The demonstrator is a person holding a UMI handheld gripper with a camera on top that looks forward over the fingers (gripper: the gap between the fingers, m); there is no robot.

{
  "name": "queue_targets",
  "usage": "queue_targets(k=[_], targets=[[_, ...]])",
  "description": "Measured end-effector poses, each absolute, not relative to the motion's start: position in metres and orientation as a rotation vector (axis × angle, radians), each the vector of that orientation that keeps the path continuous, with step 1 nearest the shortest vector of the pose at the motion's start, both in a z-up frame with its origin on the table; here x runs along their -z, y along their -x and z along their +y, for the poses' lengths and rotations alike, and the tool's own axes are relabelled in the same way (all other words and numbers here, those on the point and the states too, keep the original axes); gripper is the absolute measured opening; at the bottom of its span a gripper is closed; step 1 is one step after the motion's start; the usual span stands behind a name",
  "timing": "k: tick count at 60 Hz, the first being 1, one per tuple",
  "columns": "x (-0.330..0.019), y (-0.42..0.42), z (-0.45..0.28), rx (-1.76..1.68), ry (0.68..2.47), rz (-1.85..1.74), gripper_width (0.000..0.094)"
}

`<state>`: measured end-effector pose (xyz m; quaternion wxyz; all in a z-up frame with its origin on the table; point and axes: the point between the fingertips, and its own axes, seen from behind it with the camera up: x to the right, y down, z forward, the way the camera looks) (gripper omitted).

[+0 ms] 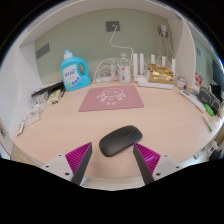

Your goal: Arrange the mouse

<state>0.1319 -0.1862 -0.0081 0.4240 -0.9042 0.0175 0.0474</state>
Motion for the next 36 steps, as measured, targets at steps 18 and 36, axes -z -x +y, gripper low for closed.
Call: queue_targets(k=[18,36], targets=[[0.013,-0.115,-0.129,-0.027,2.271,0.052,0.0803],[0.018,-0.108,-0.122,0.111,2.286,0.059,0.0403]])
